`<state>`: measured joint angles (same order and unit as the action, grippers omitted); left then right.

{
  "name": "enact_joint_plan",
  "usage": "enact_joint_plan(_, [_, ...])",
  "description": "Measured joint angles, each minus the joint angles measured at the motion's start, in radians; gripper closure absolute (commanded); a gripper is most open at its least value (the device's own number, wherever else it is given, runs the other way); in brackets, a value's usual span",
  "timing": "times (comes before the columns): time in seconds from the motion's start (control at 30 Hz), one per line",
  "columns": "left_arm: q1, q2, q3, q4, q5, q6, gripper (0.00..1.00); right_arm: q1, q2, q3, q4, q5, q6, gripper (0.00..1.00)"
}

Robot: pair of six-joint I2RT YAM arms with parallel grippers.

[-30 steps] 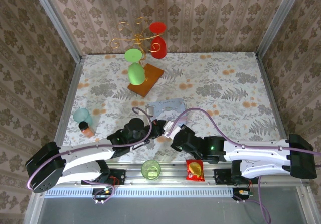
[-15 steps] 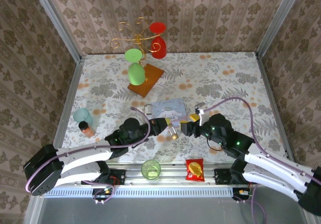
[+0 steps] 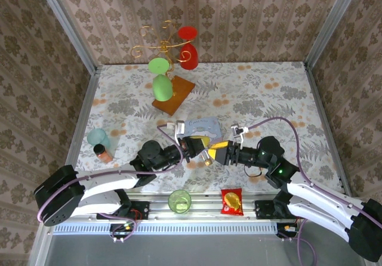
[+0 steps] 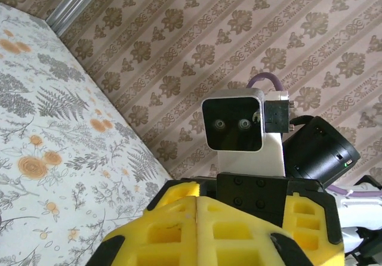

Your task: Unlock the padlock with the key

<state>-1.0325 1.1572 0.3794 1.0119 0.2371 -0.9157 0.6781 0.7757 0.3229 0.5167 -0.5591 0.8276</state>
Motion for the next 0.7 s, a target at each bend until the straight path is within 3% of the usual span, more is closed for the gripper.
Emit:
enact_joint_plan(0.3, [-0.003,-0.001,0.000,0.040,0.003,-0.011,1.00,-0.024,0.009,0.000,0.047,-0.030,0.010,0.49])
enact_joint_plan(0.43, [-0.010,-0.001,0.000,0.039,0.003,-0.011,1.00,-0.024,0.038,-0.001,0.100,-0.045,0.020,0.64])
enact_joint_plan(0.7, [-0.015,-0.006,0.000,0.036,0.003,-0.011,1.00,-0.026,0.044,-0.010,0.145,-0.060,0.033,0.80])
